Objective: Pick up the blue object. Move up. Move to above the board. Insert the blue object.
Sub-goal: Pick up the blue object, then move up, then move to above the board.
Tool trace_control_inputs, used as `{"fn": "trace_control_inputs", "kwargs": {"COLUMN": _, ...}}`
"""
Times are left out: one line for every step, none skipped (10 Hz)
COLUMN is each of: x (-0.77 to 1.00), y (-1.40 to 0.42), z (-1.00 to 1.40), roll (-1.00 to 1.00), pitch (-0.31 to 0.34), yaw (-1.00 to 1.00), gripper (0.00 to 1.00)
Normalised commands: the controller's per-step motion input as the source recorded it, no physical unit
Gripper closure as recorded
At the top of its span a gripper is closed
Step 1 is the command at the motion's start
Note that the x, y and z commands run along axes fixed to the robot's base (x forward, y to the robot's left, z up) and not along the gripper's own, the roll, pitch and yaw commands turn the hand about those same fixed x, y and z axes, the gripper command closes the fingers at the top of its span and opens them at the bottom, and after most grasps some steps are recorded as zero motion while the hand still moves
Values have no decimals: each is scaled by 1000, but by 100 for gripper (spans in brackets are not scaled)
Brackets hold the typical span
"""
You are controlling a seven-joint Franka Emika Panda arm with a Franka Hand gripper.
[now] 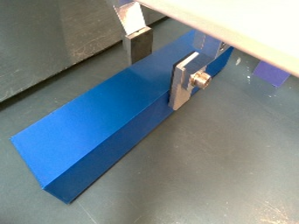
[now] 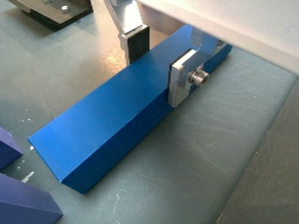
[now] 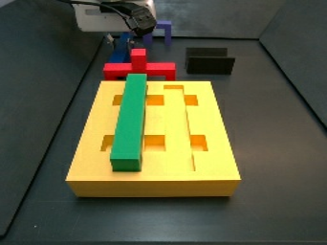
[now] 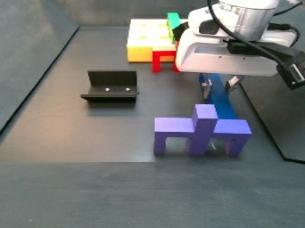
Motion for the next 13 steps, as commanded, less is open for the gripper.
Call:
{"fn": "trace_control_inputs", "kwargs": {"x": 0, "y": 0, "z": 0, "roll": 0, "pitch": 0, "yaw": 0, "gripper": 100}}
{"fn": "trace_control_inputs", "kwargs": {"x": 0, "y": 0, "z": 0, "roll": 0, "pitch": 0, "yaw": 0, "gripper": 100}}
{"fn": "trace_control_inputs", "kwargs": {"x": 0, "y": 0, "z": 0, "roll": 0, "pitch": 0, "yaw": 0, "gripper": 100}}
{"fn": "trace_control_inputs", "kwargs": {"x": 0, "y": 0, "z": 0, "roll": 0, "pitch": 0, "yaw": 0, "gripper": 100}}
{"fn": "trace_control_inputs", "kwargs": {"x": 0, "y": 0, "z": 0, "roll": 0, "pitch": 0, "yaw": 0, "gripper": 100}}
{"fn": "trace_control_inputs", "kwargs": {"x": 0, "y": 0, "z": 0, "roll": 0, "pitch": 0, "yaw": 0, "gripper": 100}}
{"fn": "trace_control_inputs", "kwargs": {"x": 0, "y": 0, "z": 833, "roll": 0, "pitch": 0, "yaw": 0, "gripper": 100}}
{"fn": "trace_control_inputs", "kwargs": {"x": -17, "y": -4, "z": 851, "roll": -2, "pitch": -4, "yaw": 59, "gripper": 100}}
{"fn": "trace_control_inputs", "kwargs": {"x": -69, "y": -6, "z": 675, "roll": 7, "pitch": 28, "yaw": 52, "gripper": 100}}
{"fn": "trace_control_inputs", "kwargs": {"x": -29, "y": 4, "z": 284, "roll": 54, "pitch": 7, "yaw": 21, "gripper": 100}}
{"fn": "trace_control_inputs", "kwargs": {"x": 0, "y": 0, "z": 1400, "roll": 0, "pitch": 0, "yaw": 0, "gripper": 100}}
{"fn": "trace_control_inputs", "kwargs": {"x": -5, "y": -4, "z": 1400, "roll": 2, "pitch": 24, "yaw": -1, "gripper": 100}}
{"fn": "trace_control_inputs", "kwargs": {"x": -44, "y": -4, "z": 1400, "roll": 16, "pitch": 74, "yaw": -5, "gripper": 100}}
